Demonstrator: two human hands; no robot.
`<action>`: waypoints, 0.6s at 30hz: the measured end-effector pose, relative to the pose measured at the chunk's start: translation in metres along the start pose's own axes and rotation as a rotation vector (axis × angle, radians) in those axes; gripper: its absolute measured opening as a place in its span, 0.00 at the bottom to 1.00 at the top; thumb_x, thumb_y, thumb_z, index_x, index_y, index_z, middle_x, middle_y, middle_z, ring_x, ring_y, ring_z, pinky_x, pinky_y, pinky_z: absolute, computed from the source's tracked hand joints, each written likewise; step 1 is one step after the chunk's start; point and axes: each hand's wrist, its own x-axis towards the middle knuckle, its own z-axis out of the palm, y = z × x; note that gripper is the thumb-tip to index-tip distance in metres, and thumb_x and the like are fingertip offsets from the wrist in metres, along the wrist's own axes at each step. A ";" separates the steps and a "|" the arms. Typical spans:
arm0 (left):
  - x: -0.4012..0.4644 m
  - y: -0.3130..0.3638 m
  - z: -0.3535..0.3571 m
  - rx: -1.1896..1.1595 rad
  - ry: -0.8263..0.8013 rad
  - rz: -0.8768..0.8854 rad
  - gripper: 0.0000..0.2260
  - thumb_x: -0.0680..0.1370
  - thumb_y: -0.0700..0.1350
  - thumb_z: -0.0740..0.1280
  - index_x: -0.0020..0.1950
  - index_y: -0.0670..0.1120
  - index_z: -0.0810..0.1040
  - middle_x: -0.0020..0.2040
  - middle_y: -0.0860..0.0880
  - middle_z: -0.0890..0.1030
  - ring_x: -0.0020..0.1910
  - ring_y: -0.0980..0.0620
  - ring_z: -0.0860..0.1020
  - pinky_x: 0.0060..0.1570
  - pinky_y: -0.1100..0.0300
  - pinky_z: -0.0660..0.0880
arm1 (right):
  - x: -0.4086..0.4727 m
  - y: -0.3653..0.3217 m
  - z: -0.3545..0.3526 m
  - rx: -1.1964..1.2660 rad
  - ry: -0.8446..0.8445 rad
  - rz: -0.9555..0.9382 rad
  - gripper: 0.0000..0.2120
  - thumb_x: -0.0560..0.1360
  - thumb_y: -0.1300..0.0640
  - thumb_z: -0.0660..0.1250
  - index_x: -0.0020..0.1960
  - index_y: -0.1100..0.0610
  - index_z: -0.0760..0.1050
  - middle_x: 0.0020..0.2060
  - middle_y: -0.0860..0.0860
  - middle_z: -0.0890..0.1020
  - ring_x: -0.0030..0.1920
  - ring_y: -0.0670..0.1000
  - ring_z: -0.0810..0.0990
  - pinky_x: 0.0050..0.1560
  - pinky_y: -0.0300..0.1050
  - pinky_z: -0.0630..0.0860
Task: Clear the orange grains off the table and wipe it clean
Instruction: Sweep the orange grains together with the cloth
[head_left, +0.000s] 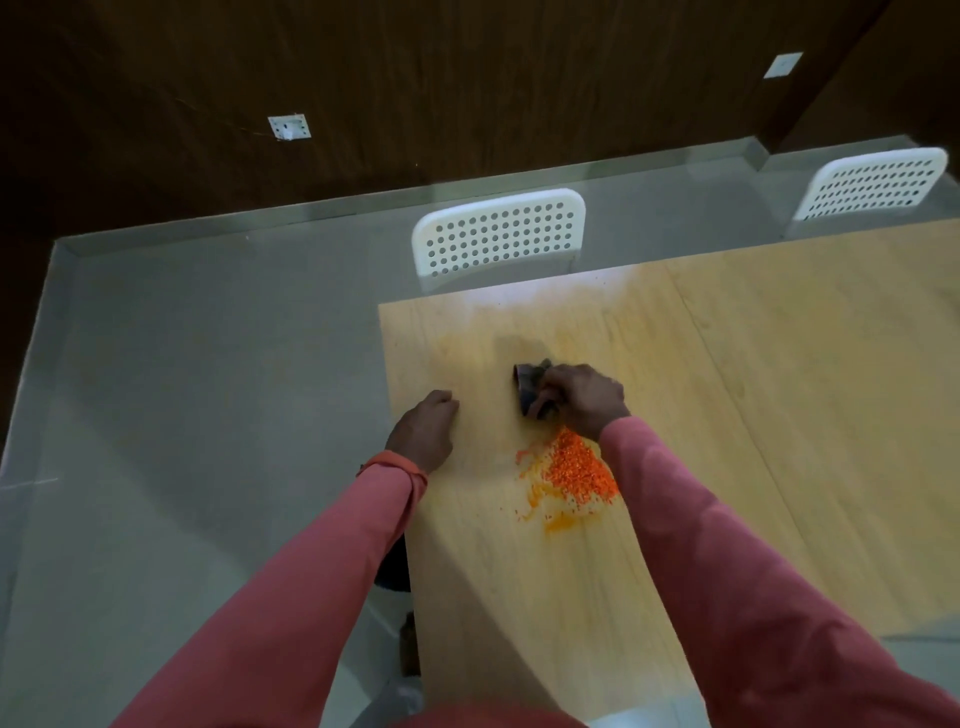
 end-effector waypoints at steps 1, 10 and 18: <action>0.000 0.004 0.002 -0.003 0.005 0.015 0.27 0.74 0.31 0.62 0.74 0.42 0.67 0.76 0.48 0.62 0.70 0.45 0.69 0.68 0.55 0.68 | -0.007 -0.003 0.006 -0.011 -0.013 -0.030 0.11 0.78 0.61 0.65 0.58 0.53 0.80 0.58 0.48 0.81 0.59 0.53 0.77 0.36 0.39 0.57; 0.002 0.022 0.020 -0.024 0.024 0.099 0.26 0.74 0.30 0.62 0.71 0.42 0.71 0.73 0.46 0.67 0.70 0.46 0.69 0.69 0.56 0.65 | -0.062 0.014 0.007 0.226 -0.044 -0.103 0.18 0.71 0.70 0.63 0.56 0.57 0.82 0.56 0.54 0.83 0.58 0.58 0.78 0.58 0.51 0.75; 0.005 0.025 0.021 0.104 -0.078 0.081 0.28 0.74 0.31 0.63 0.75 0.42 0.66 0.77 0.46 0.61 0.72 0.44 0.66 0.70 0.53 0.66 | -0.023 0.078 -0.006 0.284 0.144 0.330 0.17 0.72 0.64 0.64 0.47 0.40 0.75 0.52 0.49 0.82 0.52 0.57 0.79 0.53 0.57 0.78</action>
